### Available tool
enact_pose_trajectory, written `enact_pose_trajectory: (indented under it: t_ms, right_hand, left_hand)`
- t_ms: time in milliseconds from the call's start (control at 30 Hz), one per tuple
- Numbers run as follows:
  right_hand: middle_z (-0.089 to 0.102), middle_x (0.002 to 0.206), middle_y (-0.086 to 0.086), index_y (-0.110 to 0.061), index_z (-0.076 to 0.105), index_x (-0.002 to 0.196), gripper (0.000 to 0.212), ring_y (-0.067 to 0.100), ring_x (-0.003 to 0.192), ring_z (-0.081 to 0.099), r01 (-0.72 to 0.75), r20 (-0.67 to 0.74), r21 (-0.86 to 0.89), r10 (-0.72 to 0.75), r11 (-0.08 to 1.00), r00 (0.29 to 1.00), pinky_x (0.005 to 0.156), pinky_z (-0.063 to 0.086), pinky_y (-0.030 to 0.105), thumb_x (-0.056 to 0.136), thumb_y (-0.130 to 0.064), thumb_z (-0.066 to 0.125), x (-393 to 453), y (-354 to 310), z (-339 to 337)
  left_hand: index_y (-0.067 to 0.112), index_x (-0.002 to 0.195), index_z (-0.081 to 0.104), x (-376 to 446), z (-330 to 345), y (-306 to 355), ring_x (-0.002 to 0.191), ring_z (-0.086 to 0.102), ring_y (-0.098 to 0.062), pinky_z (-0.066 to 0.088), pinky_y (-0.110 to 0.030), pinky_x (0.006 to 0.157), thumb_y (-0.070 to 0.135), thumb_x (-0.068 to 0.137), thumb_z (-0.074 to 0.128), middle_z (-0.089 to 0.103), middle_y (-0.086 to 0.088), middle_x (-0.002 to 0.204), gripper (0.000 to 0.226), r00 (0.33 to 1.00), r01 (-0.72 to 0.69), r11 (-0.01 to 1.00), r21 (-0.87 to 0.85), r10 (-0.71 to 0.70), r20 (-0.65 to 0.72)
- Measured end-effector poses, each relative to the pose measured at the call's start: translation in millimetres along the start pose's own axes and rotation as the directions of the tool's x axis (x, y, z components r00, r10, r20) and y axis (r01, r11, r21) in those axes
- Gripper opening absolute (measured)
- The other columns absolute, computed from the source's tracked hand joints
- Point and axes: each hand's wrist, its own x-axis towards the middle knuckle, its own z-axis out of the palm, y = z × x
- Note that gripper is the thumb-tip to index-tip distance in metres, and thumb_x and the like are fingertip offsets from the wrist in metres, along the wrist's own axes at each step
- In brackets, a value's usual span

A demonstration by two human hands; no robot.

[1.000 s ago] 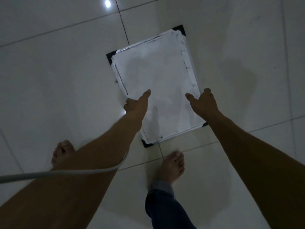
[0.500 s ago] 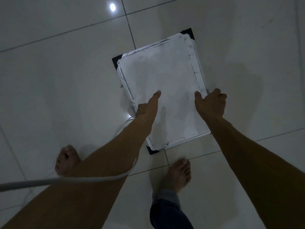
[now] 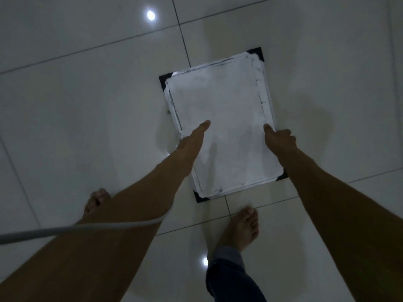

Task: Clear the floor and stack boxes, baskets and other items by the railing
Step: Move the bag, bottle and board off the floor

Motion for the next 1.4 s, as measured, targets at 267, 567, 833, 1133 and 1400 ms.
enact_pose_trajectory:
  t_ms: [267,567,833,1133,1400]
  right_hand:
    - [0.024,0.159,0.017,-0.006,0.017,0.156,0.105,0.037,0.143,0.029,-0.007,0.007,0.134,0.006,0.991,1.000,0.120,0.022,0.049,0.086,-0.079,0.043,15,6,6]
    - [0.058,0.098,0.002,-0.017,0.053,0.099,0.048,0.025,0.098,0.056,0.298,-0.038,0.215,-0.297,0.930,0.954,0.086,0.043,0.035,0.097,-0.064,0.042,-47,31,-13]
    - [0.056,0.075,-0.006,-0.016,0.051,0.088,0.033,0.004,0.064,0.052,0.595,0.069,0.236,-0.624,0.768,0.779,0.055,0.037,0.020,0.103,-0.045,0.046,-186,-3,-47]
    - [0.052,0.075,-0.005,-0.019,0.053,0.104,0.026,0.019,0.059,0.047,0.811,0.048,-0.265,-0.833,0.522,0.552,0.054,0.029,0.028,0.104,-0.043,0.042,-381,-52,-148]
    - [0.053,0.071,0.000,-0.019,0.049,0.091,0.037,0.024,0.061,0.049,0.878,0.142,-0.421,-0.939,0.229,0.313,0.049,0.030,0.026,0.103,-0.051,0.035,-569,-88,-275]
  left_hand:
    - [0.024,0.159,0.019,14,1,-27,0.151,0.021,-0.021,0.014,-0.043,0.125,0.074,0.085,0.054,0.020,-0.002,0.165,0.096,0.998,-0.054,0.995,0.079,0.057,-0.029]
    - [0.026,0.156,0.032,-12,-31,-19,0.146,0.032,-0.021,0.020,-0.040,0.120,0.079,0.075,0.060,0.032,0.002,0.160,0.101,0.998,-0.060,0.989,0.132,0.064,-0.022]
    - [0.028,0.153,0.039,-128,-37,19,0.143,0.036,-0.025,0.024,-0.045,0.118,0.079,0.070,0.065,0.037,0.003,0.158,0.100,0.996,0.002,0.988,0.155,-0.015,0.083]
    - [0.011,0.157,0.026,-335,-87,71,0.124,0.056,-0.026,0.044,-0.034,0.106,0.043,0.093,0.066,0.051,-0.013,0.145,0.082,0.688,-0.451,0.558,0.696,0.714,-0.127]
    - [0.016,0.132,0.058,-561,-142,78,0.100,0.058,-0.015,0.056,-0.033,0.080,0.034,0.097,0.061,0.056,-0.003,0.122,0.040,0.244,-0.584,0.358,0.729,0.933,-0.263]
